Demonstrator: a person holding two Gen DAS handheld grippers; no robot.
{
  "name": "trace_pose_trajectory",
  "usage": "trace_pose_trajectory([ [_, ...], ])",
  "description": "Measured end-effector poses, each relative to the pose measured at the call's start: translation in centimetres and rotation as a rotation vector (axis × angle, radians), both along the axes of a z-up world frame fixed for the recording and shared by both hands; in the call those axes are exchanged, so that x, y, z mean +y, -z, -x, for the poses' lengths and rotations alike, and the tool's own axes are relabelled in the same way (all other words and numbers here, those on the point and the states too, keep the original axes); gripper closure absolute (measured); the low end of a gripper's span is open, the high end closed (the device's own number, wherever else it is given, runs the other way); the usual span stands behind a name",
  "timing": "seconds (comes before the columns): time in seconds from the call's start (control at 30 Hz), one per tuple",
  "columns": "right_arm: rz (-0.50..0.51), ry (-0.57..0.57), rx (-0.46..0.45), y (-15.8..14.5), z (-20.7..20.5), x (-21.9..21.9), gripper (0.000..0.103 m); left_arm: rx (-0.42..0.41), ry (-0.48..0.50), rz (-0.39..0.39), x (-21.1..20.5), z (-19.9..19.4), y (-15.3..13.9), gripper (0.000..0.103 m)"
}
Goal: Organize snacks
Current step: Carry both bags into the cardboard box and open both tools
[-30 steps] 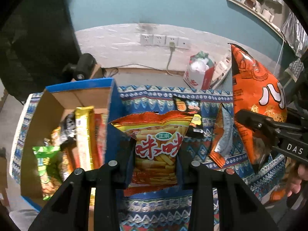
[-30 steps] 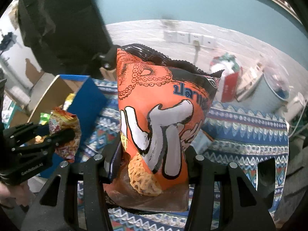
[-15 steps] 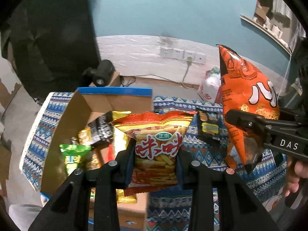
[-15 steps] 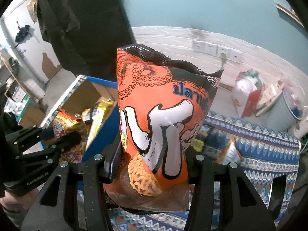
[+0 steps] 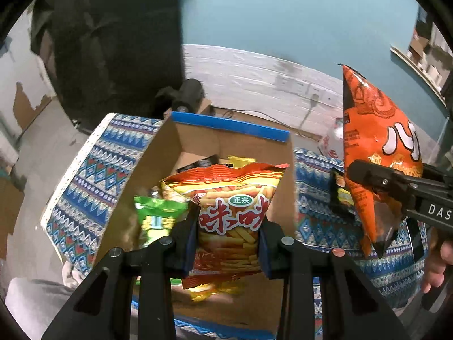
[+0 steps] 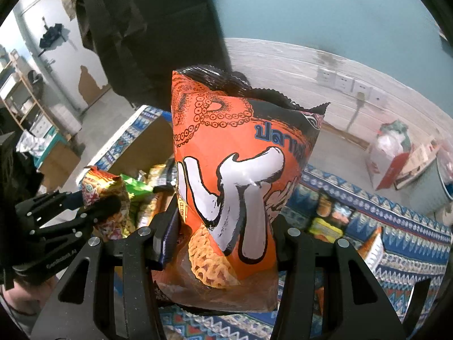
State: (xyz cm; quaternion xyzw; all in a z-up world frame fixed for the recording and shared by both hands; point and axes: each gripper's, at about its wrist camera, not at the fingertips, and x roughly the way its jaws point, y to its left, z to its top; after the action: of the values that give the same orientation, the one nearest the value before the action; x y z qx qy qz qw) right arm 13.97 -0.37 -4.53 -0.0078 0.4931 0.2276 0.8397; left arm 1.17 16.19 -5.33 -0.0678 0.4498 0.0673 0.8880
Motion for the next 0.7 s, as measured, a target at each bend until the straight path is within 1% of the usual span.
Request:
trace_pose_trajectory([
  [0.13,-0.001,-0.023,0.007,0.4,-0.3,1.9,0.054,0.010,-0.035,0.011,1.8,0.4,0.7,0.067],
  [0.3,-0.017,-0.042,0.029,0.9,-0.9,3.7,0.054,0.048,-0.083,0.029,4.3,0.5,2.6,0.067],
  [0.5,-0.014,-0.071,0.050,1.5,-1.0,6.1,0.054,0.093,-0.105,0.056,5.7,0.4,4.4,0.067],
  [0.53,-0.013,-0.080,0.054,1.7,-1.1,6.5,0.054,0.095,-0.108,0.060,5.8,0.4,4.4,0.065],
  [0.57,-0.012,-0.086,0.056,1.8,-1.1,6.9,0.054,0.099,-0.114,0.064,6.1,0.4,4.5,0.060],
  [0.6,-0.007,-0.092,0.062,1.9,-1.1,7.3,0.054,0.102,-0.123,0.069,6.3,0.4,4.5,0.051],
  [0.67,-0.002,-0.103,0.065,2.1,-1.1,8.0,0.054,0.093,-0.139,0.085,6.9,0.6,4.2,0.041],
  [0.7,-0.001,-0.108,0.067,2.2,-1.1,8.3,0.054,0.086,-0.142,0.092,7.1,0.8,4.0,0.041],
])
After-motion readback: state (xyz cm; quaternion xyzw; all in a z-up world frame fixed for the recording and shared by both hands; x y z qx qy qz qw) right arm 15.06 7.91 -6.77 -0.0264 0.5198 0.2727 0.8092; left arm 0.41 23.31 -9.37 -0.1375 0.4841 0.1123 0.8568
